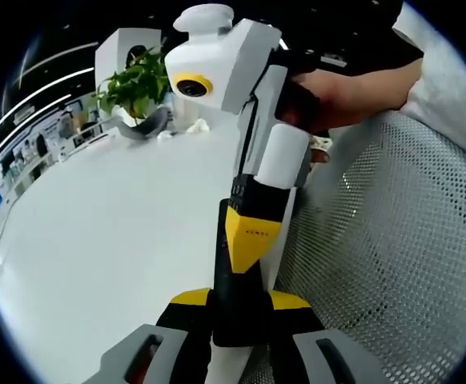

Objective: Press the specified remote control buttons in sequence, fully releasing each button before pressing the next.

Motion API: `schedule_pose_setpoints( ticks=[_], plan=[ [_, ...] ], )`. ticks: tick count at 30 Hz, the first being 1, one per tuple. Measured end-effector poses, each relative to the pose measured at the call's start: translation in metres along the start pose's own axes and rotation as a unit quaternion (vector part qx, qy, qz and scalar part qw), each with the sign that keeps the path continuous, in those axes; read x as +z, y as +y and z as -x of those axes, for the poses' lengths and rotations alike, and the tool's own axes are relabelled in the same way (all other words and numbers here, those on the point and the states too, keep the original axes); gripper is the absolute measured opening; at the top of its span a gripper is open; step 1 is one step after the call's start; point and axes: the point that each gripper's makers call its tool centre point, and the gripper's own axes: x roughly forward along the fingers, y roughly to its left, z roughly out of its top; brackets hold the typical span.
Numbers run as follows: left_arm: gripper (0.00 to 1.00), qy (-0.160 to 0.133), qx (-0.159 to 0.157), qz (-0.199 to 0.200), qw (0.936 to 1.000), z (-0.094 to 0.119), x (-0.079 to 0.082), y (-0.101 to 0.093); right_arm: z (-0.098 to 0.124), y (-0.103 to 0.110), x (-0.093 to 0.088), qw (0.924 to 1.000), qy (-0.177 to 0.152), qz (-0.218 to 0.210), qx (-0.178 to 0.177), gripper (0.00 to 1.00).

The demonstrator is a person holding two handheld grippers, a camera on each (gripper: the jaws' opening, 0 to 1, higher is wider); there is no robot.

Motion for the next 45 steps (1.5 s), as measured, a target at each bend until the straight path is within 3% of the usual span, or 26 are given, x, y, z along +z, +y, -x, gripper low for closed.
schedule_pose_setpoints(
  ticks=[5,18,24,30,37,42,45],
  plan=[
    [0.25,0.001,0.000,-0.001,1.0000,0.000,0.000,0.000,0.000,0.000,0.000,0.9999,0.004,0.008,-0.005,0.00],
    [0.25,0.007,0.002,-0.007,1.0000,-0.001,0.000,0.000,0.004,0.001,0.001,0.9998,0.004,-0.020,0.008,0.00],
    [0.25,0.013,0.005,-0.006,0.9999,-0.001,0.000,0.000,0.024,0.001,0.026,0.9942,-0.082,-0.060,0.034,0.00],
    [0.25,0.015,0.007,-0.006,0.9998,-0.001,0.000,0.000,0.047,-0.003,0.050,0.9849,-0.170,-0.028,0.015,0.00],
    [0.25,0.014,0.008,-0.005,0.9999,-0.001,0.000,0.000,0.078,-0.002,0.078,0.9605,-0.274,0.033,-0.031,0.00],
    [0.25,0.013,0.009,-0.005,0.9999,-0.001,0.000,0.000,0.100,-0.007,0.090,0.9372,-0.334,0.067,-0.075,0.00],
    [0.25,0.013,0.009,-0.004,0.9999,-0.001,0.000,0.000,0.102,-0.008,0.089,0.9379,-0.336,0.054,-0.070,0.00]
  ],
)
